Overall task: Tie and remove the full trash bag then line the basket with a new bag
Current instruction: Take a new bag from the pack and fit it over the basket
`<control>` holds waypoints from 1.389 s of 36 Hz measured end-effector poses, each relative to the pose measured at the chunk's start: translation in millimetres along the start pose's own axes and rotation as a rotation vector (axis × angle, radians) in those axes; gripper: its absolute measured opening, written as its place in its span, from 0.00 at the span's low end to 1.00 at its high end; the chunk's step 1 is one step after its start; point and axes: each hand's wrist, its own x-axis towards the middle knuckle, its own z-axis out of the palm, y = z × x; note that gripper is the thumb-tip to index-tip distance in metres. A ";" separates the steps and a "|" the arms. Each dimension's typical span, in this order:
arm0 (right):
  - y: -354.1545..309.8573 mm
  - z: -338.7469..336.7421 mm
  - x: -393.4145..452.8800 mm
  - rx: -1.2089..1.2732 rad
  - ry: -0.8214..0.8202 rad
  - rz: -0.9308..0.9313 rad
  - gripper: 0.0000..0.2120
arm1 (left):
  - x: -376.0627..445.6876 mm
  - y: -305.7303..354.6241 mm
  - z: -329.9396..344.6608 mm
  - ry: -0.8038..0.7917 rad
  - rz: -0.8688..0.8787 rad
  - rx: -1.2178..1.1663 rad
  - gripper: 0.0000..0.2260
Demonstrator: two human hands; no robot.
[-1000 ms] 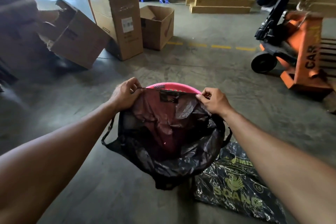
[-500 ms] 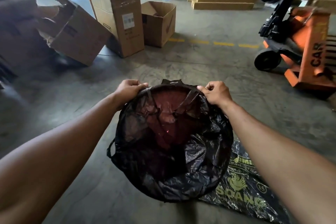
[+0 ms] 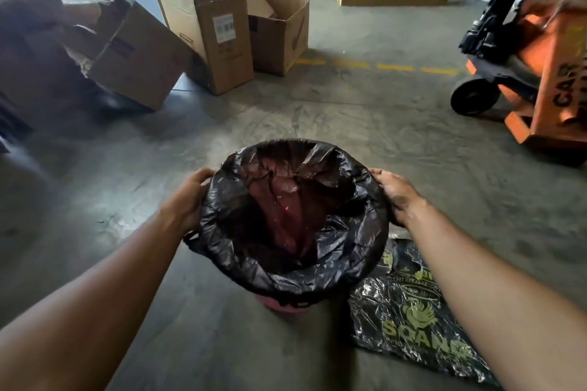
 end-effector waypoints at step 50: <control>39.4 21.1 -83.0 -0.228 0.256 -0.191 0.17 | -36.4 -40.8 38.6 0.321 0.472 0.373 0.20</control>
